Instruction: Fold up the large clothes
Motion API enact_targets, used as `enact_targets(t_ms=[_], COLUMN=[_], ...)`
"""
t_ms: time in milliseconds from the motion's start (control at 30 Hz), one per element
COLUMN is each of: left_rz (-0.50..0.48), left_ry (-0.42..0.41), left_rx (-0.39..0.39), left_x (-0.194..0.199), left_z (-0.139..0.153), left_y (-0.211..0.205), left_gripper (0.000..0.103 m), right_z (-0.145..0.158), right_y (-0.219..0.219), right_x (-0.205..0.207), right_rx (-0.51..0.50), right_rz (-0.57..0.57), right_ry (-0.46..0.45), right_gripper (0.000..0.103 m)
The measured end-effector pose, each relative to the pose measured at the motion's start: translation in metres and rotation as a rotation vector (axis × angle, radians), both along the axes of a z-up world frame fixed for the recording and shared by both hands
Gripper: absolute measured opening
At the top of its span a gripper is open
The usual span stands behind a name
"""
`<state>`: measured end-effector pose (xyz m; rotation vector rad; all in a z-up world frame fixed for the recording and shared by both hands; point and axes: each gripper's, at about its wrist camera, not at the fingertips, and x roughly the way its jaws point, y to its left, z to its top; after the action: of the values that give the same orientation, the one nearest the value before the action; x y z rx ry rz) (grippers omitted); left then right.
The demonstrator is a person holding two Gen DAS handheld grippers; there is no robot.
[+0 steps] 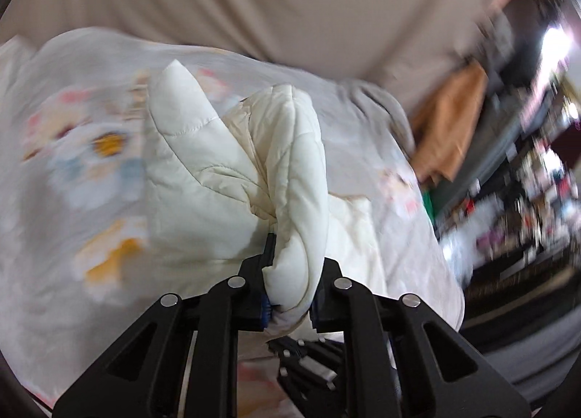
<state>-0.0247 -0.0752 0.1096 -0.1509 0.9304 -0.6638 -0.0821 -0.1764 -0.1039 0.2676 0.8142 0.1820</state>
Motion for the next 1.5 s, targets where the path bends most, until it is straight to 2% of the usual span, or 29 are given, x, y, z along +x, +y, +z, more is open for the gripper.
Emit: enact_targets(t_ms=[100,200,333,533,633,733,833,900,967,1067,1167,1267,1333,1367,1400,1500], left_rz=[-0.078,-0.147,-0.201,-0.215,-0.185,-0.13,-0.081,-0.027,0.084,0.227,0.346,0.4,0.41,0.408,0.406,0.376], left_ry=[0.023,0.063,0.092,0.067,0.055,-0.001,-0.045,-0.059,-0.078,-0.058,-0.016,0.025,0.013,0.004,-0.002,-0.024], left_rx=[0.05,0.14,0.243,0.333,0.3,0.223,0.182,0.149,0.139,0.122,0.105,0.098,0.101,0.105,0.109,0.104], left_x=[-0.001,-0.004,-0.015,-0.025,-0.028,-0.038,-0.05,-0.055,-0.058,-0.054,-0.046,-0.04,-0.039,-0.037,-0.037,-0.03], left_z=[-0.02,-0.057,-0.106,-0.145,-0.132,-0.091,-0.055,-0.037,-0.022,-0.014,-0.02,-0.026,-0.023,-0.021,-0.019,-0.011], left_y=[-0.047,-0.1,-0.139,-0.167,-0.161,-0.136,-0.106,-0.083,-0.054,-0.012,0.02,0.037,0.04,0.039,0.037,0.029], left_gripper=[0.013,0.013,0.013,0.013,0.018,0.025,0.038,0.045,0.051,0.053,0.053,0.053,0.053,0.053,0.053,0.053], right_z=[0.011,0.014,0.01,0.007,0.02,0.038,0.058,0.071,0.085,0.102,0.107,0.093,0.085,0.082,0.083,0.095], right_y=[-0.03,-0.06,-0.096,-0.142,-0.156,-0.166,-0.165,-0.16,-0.152,-0.139,-0.118,-0.104,-0.099,-0.098,-0.099,-0.106], right_x=[-0.04,-0.073,-0.108,-0.129,-0.127,-0.117,-0.101,-0.089,-0.077,-0.052,-0.025,0.006,0.016,0.018,0.016,-0.01], right_rx=[0.03,0.032,0.035,0.045,0.035,0.022,0.01,0.013,0.032,0.059,0.063,0.076,0.093,0.099,0.115,0.136], right_rz=[-0.062,-0.139,-0.244,-0.34,-0.344,-0.316,-0.258,-0.222,-0.179,-0.118,-0.057,-0.05,-0.04,-0.025,-0.01,0.002], right_ry=[-0.025,-0.028,-0.009,0.001,-0.036,-0.095,-0.148,-0.184,-0.223,-0.251,-0.222,-0.129,-0.099,-0.094,-0.101,-0.183], right_gripper=[0.0,0.0,0.0,0.0,0.006,0.009,0.016,0.039,0.05,0.063,0.069,0.068,0.046,0.029,0.023,0.016])
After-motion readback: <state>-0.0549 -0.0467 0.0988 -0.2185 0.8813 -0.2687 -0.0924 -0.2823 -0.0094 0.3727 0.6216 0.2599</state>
